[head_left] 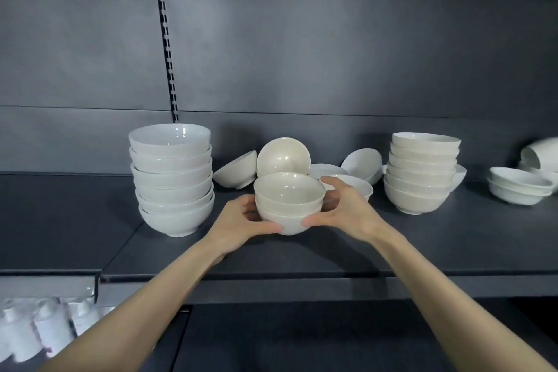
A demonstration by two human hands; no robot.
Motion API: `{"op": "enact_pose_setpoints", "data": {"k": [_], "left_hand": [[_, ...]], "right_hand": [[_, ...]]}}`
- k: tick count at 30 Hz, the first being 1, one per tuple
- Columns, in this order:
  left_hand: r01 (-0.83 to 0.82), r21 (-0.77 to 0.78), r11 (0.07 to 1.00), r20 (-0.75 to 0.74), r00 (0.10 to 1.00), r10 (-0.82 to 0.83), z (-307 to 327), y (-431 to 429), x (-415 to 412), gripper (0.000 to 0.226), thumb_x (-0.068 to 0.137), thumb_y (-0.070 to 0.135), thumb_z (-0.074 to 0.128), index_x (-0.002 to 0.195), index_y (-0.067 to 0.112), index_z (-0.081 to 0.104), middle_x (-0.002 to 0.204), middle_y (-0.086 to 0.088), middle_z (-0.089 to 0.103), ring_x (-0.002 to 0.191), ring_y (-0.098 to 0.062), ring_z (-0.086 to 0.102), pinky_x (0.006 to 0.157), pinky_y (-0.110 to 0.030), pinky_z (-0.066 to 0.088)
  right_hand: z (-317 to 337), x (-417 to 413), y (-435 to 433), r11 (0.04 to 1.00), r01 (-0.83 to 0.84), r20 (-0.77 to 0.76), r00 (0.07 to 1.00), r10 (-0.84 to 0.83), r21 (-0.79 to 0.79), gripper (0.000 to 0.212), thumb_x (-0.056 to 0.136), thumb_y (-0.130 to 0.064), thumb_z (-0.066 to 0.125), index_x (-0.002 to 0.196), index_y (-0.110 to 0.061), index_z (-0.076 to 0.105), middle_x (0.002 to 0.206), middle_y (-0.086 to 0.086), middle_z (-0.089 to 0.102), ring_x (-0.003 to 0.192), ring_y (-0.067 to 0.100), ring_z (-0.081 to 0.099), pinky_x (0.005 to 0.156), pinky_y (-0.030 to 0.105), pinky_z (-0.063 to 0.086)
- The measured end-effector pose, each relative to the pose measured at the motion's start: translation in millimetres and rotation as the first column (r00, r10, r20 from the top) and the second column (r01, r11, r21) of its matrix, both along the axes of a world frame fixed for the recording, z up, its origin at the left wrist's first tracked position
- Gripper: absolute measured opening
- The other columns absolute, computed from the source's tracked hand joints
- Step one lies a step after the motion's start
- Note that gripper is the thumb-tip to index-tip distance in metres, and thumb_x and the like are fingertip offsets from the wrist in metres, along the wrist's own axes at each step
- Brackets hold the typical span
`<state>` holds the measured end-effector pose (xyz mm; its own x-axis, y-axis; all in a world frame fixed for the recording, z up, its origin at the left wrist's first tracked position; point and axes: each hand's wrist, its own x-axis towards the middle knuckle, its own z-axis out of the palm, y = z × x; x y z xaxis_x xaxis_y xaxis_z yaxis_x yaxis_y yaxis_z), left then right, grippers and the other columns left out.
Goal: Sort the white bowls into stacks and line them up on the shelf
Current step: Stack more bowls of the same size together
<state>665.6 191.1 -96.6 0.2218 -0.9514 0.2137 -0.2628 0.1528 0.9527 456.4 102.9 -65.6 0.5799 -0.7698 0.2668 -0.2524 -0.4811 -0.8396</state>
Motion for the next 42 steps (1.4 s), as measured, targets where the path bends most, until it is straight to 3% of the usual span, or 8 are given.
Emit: {"op": "enact_pose_setpoints", "data": {"k": [4,10,14,20,27,31,39,42], "left_hand": [[-0.051,-0.118,0.992,-0.013,0.999,0.049,22,-12,-2,0.066,0.049,0.027,0.09,0.109,0.022,0.062,0.105,0.011,0.07,0.097,-0.006,0.067,0.078,-0.017,0.052],[-0.152,-0.2,0.968,-0.05,0.988,0.145,42,-49,0,0.062,0.064,0.003,0.085,0.116,0.016,0.055,0.113,-0.001,0.064,0.11,-0.019,0.061,0.091,-0.028,0.051],[-0.211,-0.226,0.951,0.005,0.976,0.218,40,-71,-1,0.066,0.065,0.01,0.086,0.119,0.017,0.049,0.116,0.003,0.057,0.113,-0.015,0.054,0.098,-0.03,0.045],[-0.318,-0.198,0.927,0.123,0.93,0.346,30,-93,0,0.084,0.066,0.026,0.086,0.137,0.02,0.043,0.123,0.002,0.034,0.119,-0.013,0.041,0.107,-0.027,0.034],[-0.357,-0.185,0.916,0.159,0.909,0.386,20,-107,4,0.09,0.057,0.046,0.085,0.135,0.024,0.045,0.128,0.005,0.049,0.121,-0.01,0.046,0.1,-0.022,0.038],[-0.348,-0.189,0.918,0.131,0.918,0.375,19,-111,2,0.075,0.071,0.021,0.083,0.135,0.017,0.045,0.119,0.014,0.052,0.111,-0.002,0.047,0.077,0.004,0.034],[-0.36,-0.196,0.912,0.061,0.924,0.378,12,-121,-2,0.087,0.058,0.039,0.087,0.134,0.023,0.048,0.128,0.004,0.057,0.117,-0.007,0.055,0.103,-0.026,0.044],[-0.359,-0.18,0.916,0.051,0.926,0.374,10,-119,-2,0.071,0.063,0.027,0.087,0.125,0.021,0.052,0.119,0.007,0.06,0.11,-0.005,0.057,0.091,-0.014,0.047]], "right_hand": [[27,3,-15,0.999,0.03,0.057,0.998,-0.029,-0.028,0.1,0.059,-0.009,0.089,0.143,-0.009,0.034,0.124,0.003,0.062,0.105,0.022,0.065,0.094,0.035,0.052],[58,11,-48,0.997,0.032,0.04,0.999,-0.029,-0.075,0.075,0.06,-0.006,0.088,0.125,-0.016,0.053,0.114,-0.004,0.067,0.099,0.012,0.066,0.087,0.024,0.053],[59,18,-76,0.998,0.015,0.033,0.999,-0.013,-0.062,0.078,0.057,-0.009,0.09,0.126,-0.017,0.054,0.114,-0.006,0.069,0.097,0.011,0.069,0.089,0.033,0.055],[57,24,-107,0.997,-0.058,0.02,0.998,0.058,-0.041,0.078,0.059,-0.005,0.089,0.127,-0.017,0.053,0.115,-0.007,0.069,0.096,0.006,0.069,0.08,0.02,0.054],[47,35,-134,0.991,-0.131,0.027,0.991,0.132,-0.019,0.078,0.058,-0.006,0.09,0.125,-0.021,0.053,0.118,-0.009,0.066,0.105,0.006,0.065,0.09,0.024,0.053],[45,37,-144,0.985,-0.172,0.043,0.984,0.172,-0.006,0.073,0.059,-0.004,0.088,0.121,-0.023,0.054,0.115,-0.01,0.067,0.099,0.005,0.067,0.085,0.023,0.054],[42,34,-154,0.98,-0.201,0.051,0.978,0.201,-0.013,0.068,0.059,-0.002,0.087,0.114,-0.027,0.056,0.115,-0.011,0.067,0.098,0.006,0.068,0.086,0.026,0.055],[41,35,-155,0.98,-0.197,0.029,0.98,0.198,-0.028,0.078,0.058,-0.004,0.089,0.125,-0.021,0.054,0.119,-0.009,0.066,0.101,0.006,0.067,0.09,0.028,0.054]]}}
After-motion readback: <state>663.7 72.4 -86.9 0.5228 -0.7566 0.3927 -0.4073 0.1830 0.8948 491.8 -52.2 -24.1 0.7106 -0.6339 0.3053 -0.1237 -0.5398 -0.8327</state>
